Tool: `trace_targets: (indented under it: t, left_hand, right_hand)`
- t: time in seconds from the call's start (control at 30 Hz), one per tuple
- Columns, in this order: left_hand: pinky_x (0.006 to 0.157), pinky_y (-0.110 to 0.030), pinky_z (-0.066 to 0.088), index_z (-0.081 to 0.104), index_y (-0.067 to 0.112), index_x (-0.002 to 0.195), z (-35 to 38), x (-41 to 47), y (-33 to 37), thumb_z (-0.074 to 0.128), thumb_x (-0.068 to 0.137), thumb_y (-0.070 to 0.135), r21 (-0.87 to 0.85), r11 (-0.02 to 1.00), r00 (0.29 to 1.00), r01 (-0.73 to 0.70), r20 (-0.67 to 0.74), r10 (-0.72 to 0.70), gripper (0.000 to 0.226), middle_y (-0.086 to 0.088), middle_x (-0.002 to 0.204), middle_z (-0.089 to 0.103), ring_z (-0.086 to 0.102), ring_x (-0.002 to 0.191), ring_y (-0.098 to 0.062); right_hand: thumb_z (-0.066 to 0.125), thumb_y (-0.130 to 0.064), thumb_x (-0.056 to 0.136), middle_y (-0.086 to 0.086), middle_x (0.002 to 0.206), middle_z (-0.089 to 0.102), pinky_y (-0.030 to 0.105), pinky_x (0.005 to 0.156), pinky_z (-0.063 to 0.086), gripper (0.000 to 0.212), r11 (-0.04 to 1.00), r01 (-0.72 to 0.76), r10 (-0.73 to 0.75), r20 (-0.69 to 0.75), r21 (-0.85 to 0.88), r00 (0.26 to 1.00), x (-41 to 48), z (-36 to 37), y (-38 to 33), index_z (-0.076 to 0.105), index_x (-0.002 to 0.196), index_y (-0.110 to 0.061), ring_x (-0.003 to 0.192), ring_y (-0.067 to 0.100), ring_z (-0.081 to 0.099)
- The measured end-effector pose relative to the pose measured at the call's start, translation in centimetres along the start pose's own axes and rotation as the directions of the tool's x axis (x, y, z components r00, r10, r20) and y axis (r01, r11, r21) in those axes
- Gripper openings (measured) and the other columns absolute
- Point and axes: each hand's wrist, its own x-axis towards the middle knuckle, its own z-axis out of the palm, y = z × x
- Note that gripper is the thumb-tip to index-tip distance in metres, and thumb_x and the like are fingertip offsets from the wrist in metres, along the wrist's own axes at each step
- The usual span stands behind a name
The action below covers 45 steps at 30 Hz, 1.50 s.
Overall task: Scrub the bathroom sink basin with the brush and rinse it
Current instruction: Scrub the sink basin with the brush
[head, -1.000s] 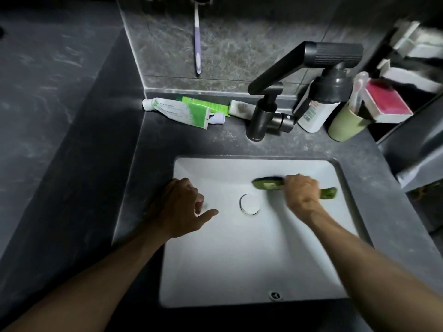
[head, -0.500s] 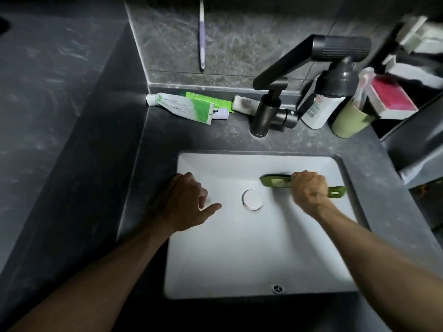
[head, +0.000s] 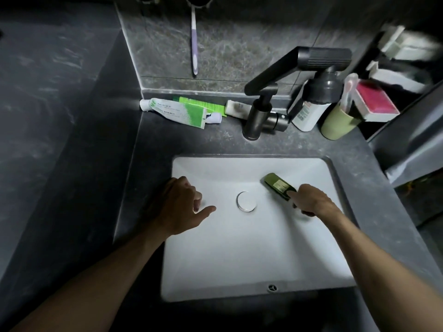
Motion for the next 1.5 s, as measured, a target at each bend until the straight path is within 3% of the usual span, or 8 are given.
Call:
trace_targets:
  t: [0.17, 0.27, 0.37, 0.53, 0.93, 1.1, 1.3, 1.5]
  left_hand:
    - [0.079, -0.032, 0.052, 0.061, 0.024, 0.054, 0.0, 0.0, 0.3, 0.052, 0.08, 0.075, 0.042, 0.999, 1.0, -0.031, -0.005, 0.031, 0.058, 0.011, 0.062, 0.064, 0.06, 0.076, -0.011]
    - [0.076, -0.032, 0.051, 0.06, 0.024, 0.052, -0.2, -0.1, 0.3, 0.052, 0.08, 0.074, 0.051, 0.998, 0.999, -0.036, -0.001, 0.036, 0.058, 0.011, 0.059, 0.062, 0.06, 0.073, -0.011]
    - [0.07, -0.03, 0.05, 0.06, 0.024, 0.052, -0.2, -0.1, 0.5, 0.05, 0.08, 0.074, 0.043, 0.998, 0.999, -0.035, -0.006, 0.035, 0.059, 0.011, 0.057, 0.062, 0.059, 0.07, -0.01]
    - [0.073, -0.031, 0.049, 0.061, 0.025, 0.053, 0.1, 0.1, 0.2, 0.053, 0.082, 0.074, 0.059, 0.998, 0.998, -0.035, 0.046, 0.032, 0.058, 0.013, 0.058, 0.061, 0.058, 0.073, -0.009]
    - [0.076, -0.033, 0.046, 0.058, 0.024, 0.053, -0.9, 0.3, 0.6, 0.061, 0.078, 0.07, 0.019, 0.998, 0.99, -0.055, 0.131, 0.052, 0.052, 0.013, 0.059, 0.057, 0.056, 0.075, -0.012]
    - [0.08, -0.036, 0.046, 0.062, 0.029, 0.08, -1.2, 0.1, 0.1, 0.066, 0.079, 0.058, -0.066, 0.988, 0.977, -0.141, 0.151, 0.149, 0.029, 0.012, 0.087, 0.058, 0.056, 0.09, -0.017]
    - [0.124, -0.043, 0.019, 0.049, 0.005, 0.145, -0.7, 7.2, 0.0, 0.075, 0.076, 0.019, 0.116, 0.836, 0.839, -0.536, 0.179, 0.514, 0.075, -0.014, 0.158, 0.04, 0.036, 0.147, -0.033]
    - [0.128, -0.042, 0.016, 0.019, 0.008, 0.161, -0.1, 16.6, 2.6, 0.074, 0.081, 0.03, 0.134, 0.648, 0.65, -0.749, 0.337, 0.681, 0.1, -0.009, 0.169, 0.019, 0.016, 0.156, -0.027]
  right_hand:
    - [0.043, -0.037, 0.098, 0.002, 0.087, 0.06, 0.032, 0.072, 0.046, 0.025, 0.996, 0.062, -0.068, -0.077, -0.068, 0.995, -1.0, 1.3, -1.8, 0.055, 0.095, -0.016, 0.083, 0.028, 0.063]
    - [0.047, -0.031, 0.093, 0.007, 0.082, 0.062, 0.035, 0.069, 0.049, 0.023, 0.955, 0.046, -0.05, 0.006, 0.294, 0.999, -1.9, 4.2, -3.4, 0.06, 0.094, -0.012, 0.074, 0.029, 0.064]
    - [0.04, -0.021, 0.098, 0.006, 0.06, 0.045, 0.029, 0.046, 0.034, 0.021, 0.509, -0.185, 0.012, 0.209, 0.841, 0.978, -3.6, 6.9, -4.2, 0.051, 0.085, -0.009, 0.043, 0.018, 0.039]
    - [0.038, -0.024, 0.106, 0.005, 0.067, 0.042, 0.025, 0.042, 0.03, 0.017, 0.023, -0.229, -0.047, 0.23, 0.973, 0.972, -5.3, 6.5, -6.1, 0.043, 0.096, -0.011, 0.042, 0.013, 0.031]
    - [0.026, 0.001, 0.093, 0.008, 0.066, 0.043, 0.025, 0.044, 0.037, 0.026, 0.149, -0.071, 0.171, 0.045, 0.986, 0.984, -1.9, 3.2, -9.5, 0.041, 0.076, -0.012, 0.045, 0.018, 0.038]
    - [0.018, 0.009, 0.093, 0.006, 0.065, 0.039, 0.018, 0.035, 0.032, 0.033, 0.2, -0.252, -0.028, 0.262, 0.947, 0.965, -3.6, 5.1, -11.4, 0.039, 0.08, -0.013, 0.042, 0.011, 0.034]
    - [0.027, 0.004, 0.087, 0.011, 0.072, 0.049, 0.029, 0.047, 0.04, 0.021, 0.198, -0.089, 0.122, 0.066, 0.976, 0.99, -1.9, 3.3, -9.6, 0.044, 0.09, -0.008, 0.05, 0.019, 0.045]
    - [0.031, -0.013, 0.101, 0.01, 0.067, 0.048, 0.024, 0.039, 0.034, 0.016, 0.061, -0.139, 0.093, 0.133, 0.988, 0.987, -2.7, 3.6, -7.1, 0.042, 0.09, -0.011, 0.04, 0.014, 0.037]
